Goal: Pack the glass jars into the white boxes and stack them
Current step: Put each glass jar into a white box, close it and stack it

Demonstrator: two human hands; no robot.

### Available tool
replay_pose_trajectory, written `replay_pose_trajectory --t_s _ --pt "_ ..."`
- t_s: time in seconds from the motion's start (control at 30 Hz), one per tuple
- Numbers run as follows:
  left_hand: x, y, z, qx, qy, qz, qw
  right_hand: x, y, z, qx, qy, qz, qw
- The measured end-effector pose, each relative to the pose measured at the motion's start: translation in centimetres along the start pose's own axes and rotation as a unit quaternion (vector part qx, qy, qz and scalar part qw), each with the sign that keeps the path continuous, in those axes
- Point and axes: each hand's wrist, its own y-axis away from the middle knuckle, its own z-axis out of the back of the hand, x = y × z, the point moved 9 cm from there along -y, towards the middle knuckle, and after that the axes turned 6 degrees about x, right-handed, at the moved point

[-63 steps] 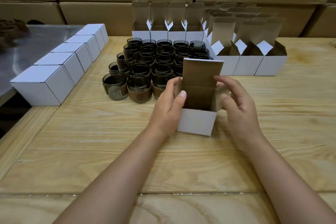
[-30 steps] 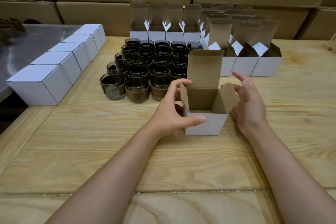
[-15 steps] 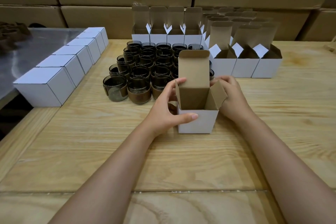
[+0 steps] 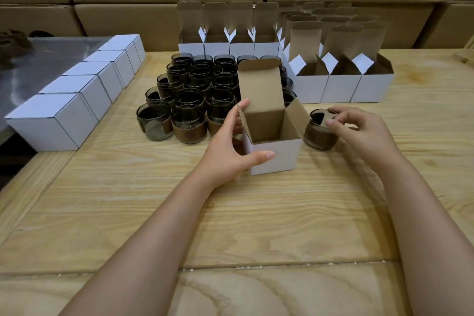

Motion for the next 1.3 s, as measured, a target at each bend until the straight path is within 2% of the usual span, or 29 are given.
replay_pose_trajectory --t_s 0.13,0.2,0.3,0.37,0.47,0.53,0.6,0.67,0.73,0.8,0.9,1.0,1.13,1.3 --pt "0.1 0.0 -0.1 0.000 -0.006 0.006 1.000 0.7 0.1 -0.5 0.018 0.006 0.001 1.000" --pt "0.1 -0.1 -0.1 0.000 -0.009 0.005 1.000 1.5 0.1 -1.0 0.013 0.075 0.003 0.997" --pt "0.1 -0.1 -0.1 -0.001 -0.012 0.003 1.000 2.4 0.1 -2.2 0.015 0.222 0.003 0.975" --pt "0.1 -0.1 -0.1 -0.002 -0.012 0.003 1.000 2.4 0.2 -2.3 0.003 0.256 -0.007 0.967" --pt "0.0 -0.1 -0.1 -0.001 -0.006 0.005 1.000 2.5 0.3 -1.8 -0.008 0.253 -0.017 0.967" --pt "0.0 -0.2 -0.1 0.002 -0.002 0.005 1.000 3.5 0.4 -0.7 -0.047 0.240 -0.004 0.970" --pt "0.0 -0.2 -0.2 0.005 -0.002 0.003 1.000 5.6 0.6 0.9 -0.097 0.200 0.036 0.974" --pt "0.0 -0.2 -0.2 0.005 0.003 0.004 1.000 8.1 0.8 2.0 -0.108 0.129 0.087 0.982" --pt "0.0 -0.2 -0.3 0.007 0.012 0.005 1.000 11.2 1.2 2.1 -0.068 0.036 0.143 0.987" --pt "0.0 -0.2 -0.3 0.010 0.014 0.004 1.000 14.2 1.4 0.9 0.008 -0.013 0.194 0.981" --pt "0.0 -0.3 -0.3 0.014 0.015 0.003 1.000 16.3 0.9 -2.6 0.135 0.021 0.207 0.969" --pt "0.0 -0.3 -0.3 0.015 0.020 0.002 1.000 15.8 0.5 -6.1 0.211 0.091 0.195 0.953" --pt "-0.3 -0.3 -0.3 0.012 0.018 -0.005 1.000 13.3 0.6 -8.8 0.261 0.176 0.158 0.936" --pt "-0.3 -0.3 -0.4 0.011 0.014 -0.010 1.000 12.9 0.9 -9.4 0.223 0.255 0.162 0.927"
